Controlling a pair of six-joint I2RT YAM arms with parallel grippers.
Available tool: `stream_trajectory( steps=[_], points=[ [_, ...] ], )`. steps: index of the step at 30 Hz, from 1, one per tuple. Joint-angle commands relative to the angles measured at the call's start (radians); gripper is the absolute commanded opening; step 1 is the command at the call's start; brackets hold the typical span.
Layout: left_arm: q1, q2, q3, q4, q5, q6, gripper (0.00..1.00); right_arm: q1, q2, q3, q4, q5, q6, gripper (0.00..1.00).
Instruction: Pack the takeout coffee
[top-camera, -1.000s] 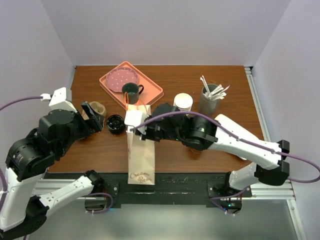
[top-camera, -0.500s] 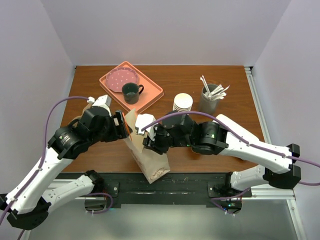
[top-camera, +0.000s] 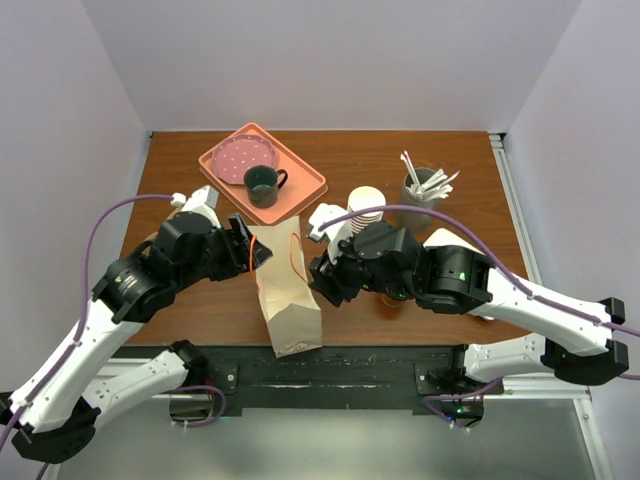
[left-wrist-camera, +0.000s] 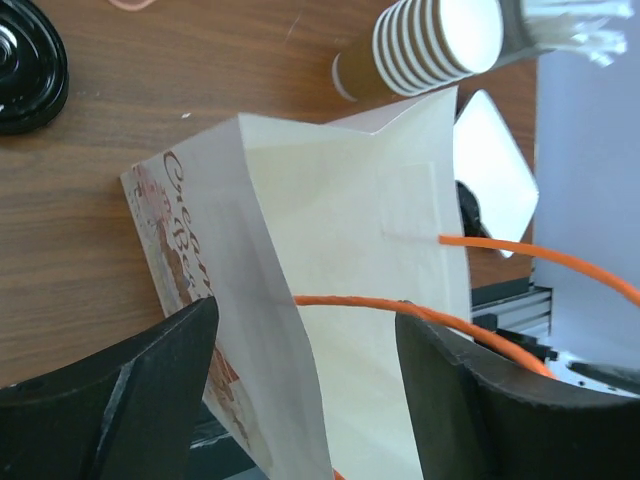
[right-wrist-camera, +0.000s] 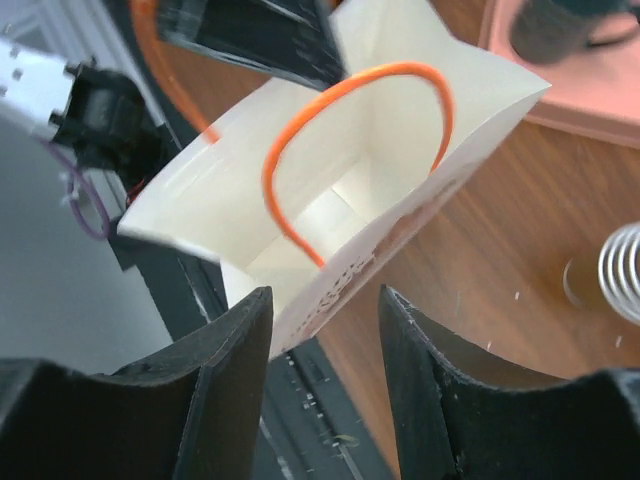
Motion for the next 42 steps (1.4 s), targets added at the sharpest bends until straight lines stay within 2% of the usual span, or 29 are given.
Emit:
stream_trajectory(
  steps=[1, 2, 8, 22, 31, 35, 38, 42],
  points=[
    [0.002, -0.031, 0.091, -0.022, -0.056, -0.014, 0.79, 0.0, 0.016, 0.114, -0.13, 0.192, 0.273, 0.51],
    [0.003, -0.028, 0.097, -0.03, -0.059, -0.014, 0.8, -0.001, 0.019, 0.134, -0.157, 0.207, 0.351, 0.51],
    [0.003, -0.023, 0.146, -0.106, -0.105, -0.009, 0.83, -0.002, 0.054, 0.125, -0.177, 0.151, 0.496, 0.54],
    [0.003, -0.028, 0.12, -0.07, -0.085, 0.012, 0.83, 0.0, 0.152, 0.213, -0.266, 0.195, 0.588, 0.55],
    [0.003, -0.019, 0.113, -0.047, -0.071, 0.029, 0.83, -0.002, 0.184, 0.164, -0.167, 0.189, 0.594, 0.54],
    [0.003, -0.022, 0.103, -0.027, -0.062, 0.029, 0.83, 0.0, 0.191, 0.171, -0.133, 0.253, 0.51, 0.11],
    [0.003, -0.023, 0.097, -0.019, -0.051, 0.029, 0.83, -0.006, 0.172, 0.174, -0.044, 0.287, 0.361, 0.0],
    [0.003, -0.028, 0.094, -0.044, -0.025, 0.026, 0.83, -0.047, 0.161, 0.164, 0.004, 0.272, 0.212, 0.0]
  ],
)
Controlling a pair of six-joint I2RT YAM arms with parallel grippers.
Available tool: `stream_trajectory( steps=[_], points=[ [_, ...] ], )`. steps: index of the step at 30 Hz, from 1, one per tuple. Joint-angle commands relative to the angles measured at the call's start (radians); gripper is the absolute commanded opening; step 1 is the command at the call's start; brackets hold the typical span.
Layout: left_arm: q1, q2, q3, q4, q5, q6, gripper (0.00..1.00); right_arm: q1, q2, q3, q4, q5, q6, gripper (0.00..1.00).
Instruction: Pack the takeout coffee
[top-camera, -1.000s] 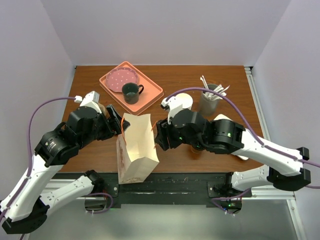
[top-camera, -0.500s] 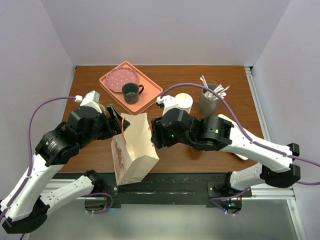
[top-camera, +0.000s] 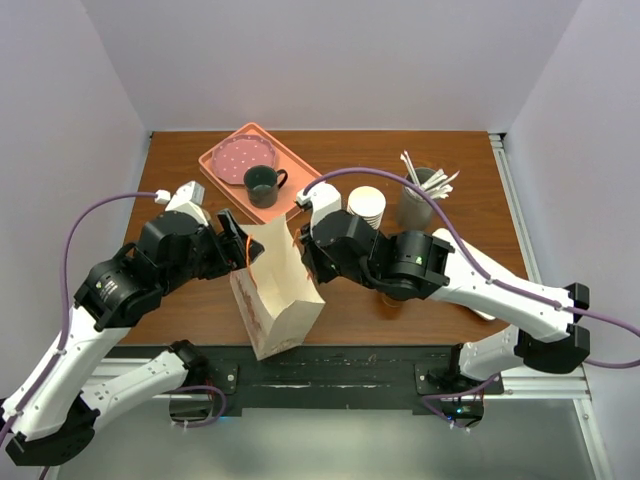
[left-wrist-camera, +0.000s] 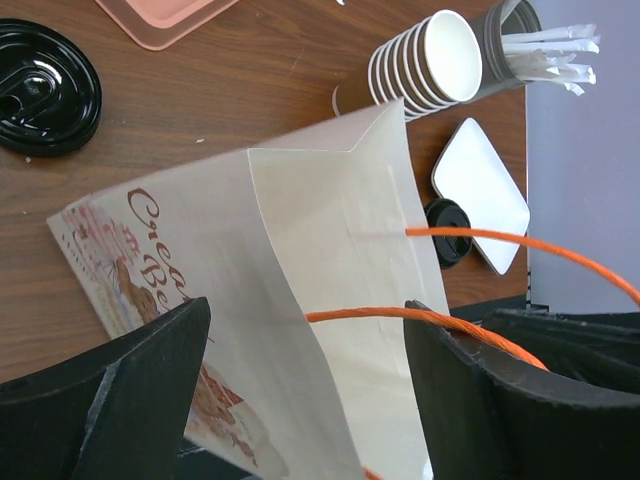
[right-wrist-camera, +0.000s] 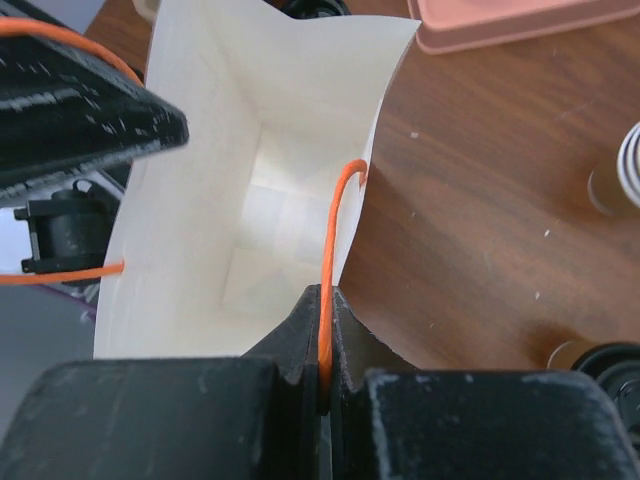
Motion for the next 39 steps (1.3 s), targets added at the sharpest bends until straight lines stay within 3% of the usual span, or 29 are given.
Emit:
stream_trajectory(
  steps=[1, 7, 12, 17, 26, 31, 39],
  points=[
    [0.003, -0.014, -0.01, 0.023, 0.039, 0.007, 0.83, -0.064, -0.042, -0.01, 0.122, 0.029, -0.218, 0.0],
    [0.003, -0.053, -0.028, 0.005, 0.085, 0.003, 0.83, -0.193, -0.09, -0.08, 0.114, -0.083, -0.296, 0.0],
    [0.003, -0.047, -0.045, 0.009, 0.167, 0.014, 0.84, -0.273, -0.11, -0.148, 0.176, -0.291, -0.425, 0.0],
    [0.003, -0.022, 0.028, -0.098, 0.07, 0.008, 0.83, -0.296, -0.064, -0.061, 0.097, -0.429, -0.563, 0.0],
    [0.003, 0.171, 0.329, -0.279, -0.237, -0.013, 0.79, -0.333, 0.007, 0.086, -0.018, -0.498, -0.745, 0.0],
    [0.003, 0.225, 0.407, -0.216, -0.271, 0.016, 0.79, -0.334, 0.037, 0.185, -0.094, -0.535, -0.799, 0.0],
    [0.006, 0.291, 0.378, -0.15, -0.257, 0.098, 0.79, -0.359, 0.053, 0.177, -0.098, -0.483, -0.836, 0.02]
  ],
)
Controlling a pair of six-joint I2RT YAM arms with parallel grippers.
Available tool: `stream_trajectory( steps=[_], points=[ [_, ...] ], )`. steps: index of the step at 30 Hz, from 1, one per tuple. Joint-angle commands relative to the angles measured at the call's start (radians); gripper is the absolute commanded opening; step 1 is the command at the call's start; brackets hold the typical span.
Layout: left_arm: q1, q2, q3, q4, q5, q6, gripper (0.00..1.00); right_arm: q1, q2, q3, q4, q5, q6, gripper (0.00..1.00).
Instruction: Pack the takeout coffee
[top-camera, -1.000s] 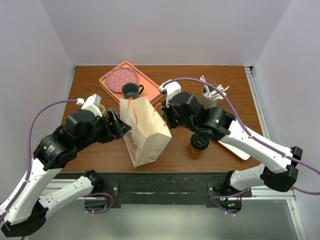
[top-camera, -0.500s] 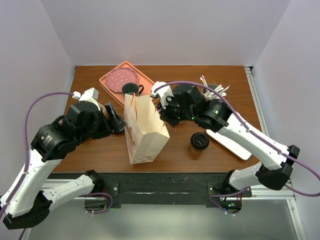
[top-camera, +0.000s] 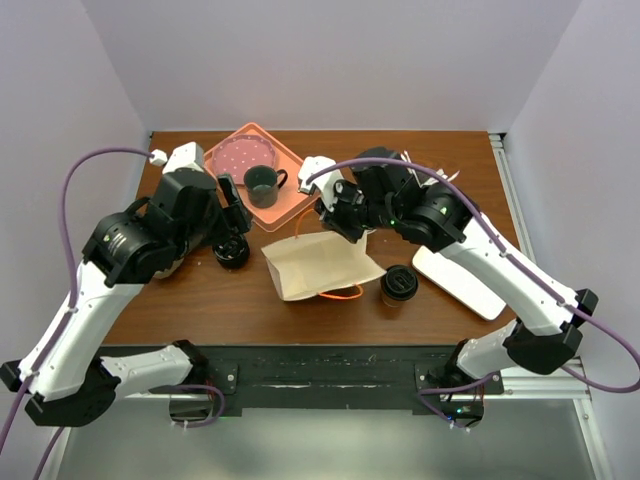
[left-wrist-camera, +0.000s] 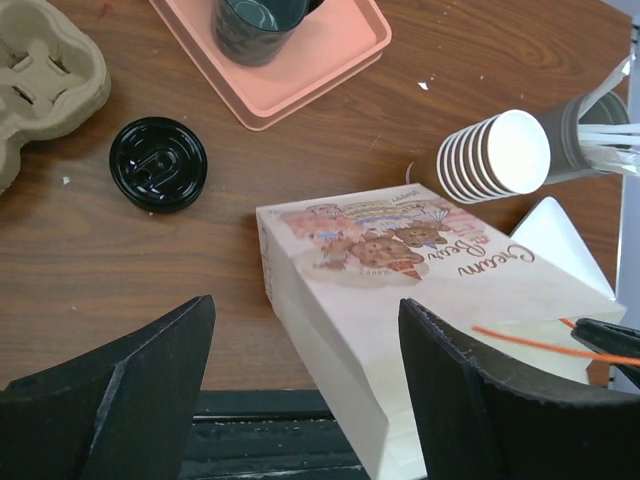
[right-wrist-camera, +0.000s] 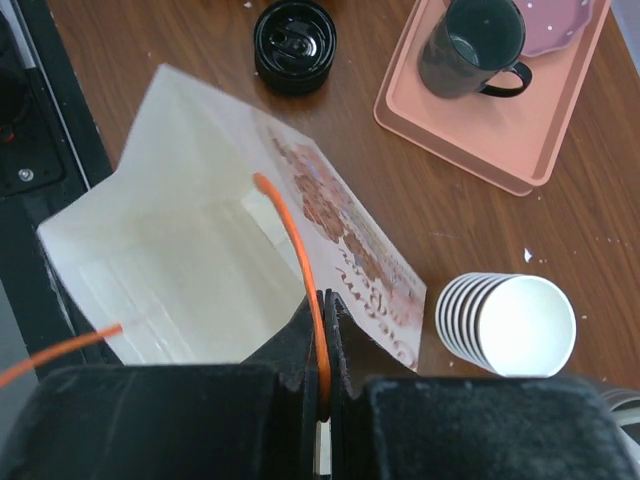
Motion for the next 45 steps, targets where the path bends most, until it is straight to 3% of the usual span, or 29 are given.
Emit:
stream_trajectory(
  steps=[1, 7, 11, 16, 25, 31, 37, 45],
  points=[
    [0.006, 0.015, -0.02, 0.105, -0.008, 0.082, 0.79, -0.024, 0.016, 0.009, -0.005, 0.024, -0.031, 0.03],
    [0.006, 0.009, -0.107, 0.22, 0.133, 0.122, 0.79, -0.041, 0.056, 0.006, 0.024, 0.064, 0.006, 0.13],
    [0.006, 0.011, -0.125, 0.228, 0.162, 0.12, 0.79, -0.05, 0.122, 0.051, 0.029, 0.116, 0.046, 0.28],
    [0.006, 0.018, -0.154, 0.225, 0.154, 0.122, 0.79, -0.065, 0.162, 0.12, 0.032, 0.174, 0.107, 0.57],
    [0.006, 0.02, -0.196, 0.232, 0.148, 0.103, 0.79, -0.097, 0.172, 0.212, -0.007, 0.216, 0.245, 0.74],
    [0.006, 0.023, -0.163, 0.2, 0.101, 0.111, 0.8, -0.099, 0.146, 0.233, -0.019, 0.233, 0.34, 0.77],
    [0.018, 0.037, -0.079, 0.102, -0.1, 0.05, 0.8, -0.1, 0.093, 0.218, -0.005, 0.333, 0.485, 0.74],
    [0.156, 0.05, -0.05, 0.061, -0.18, -0.058, 0.84, -0.103, 0.013, 0.126, 0.007, 0.361, 0.571, 0.72]
  ],
)
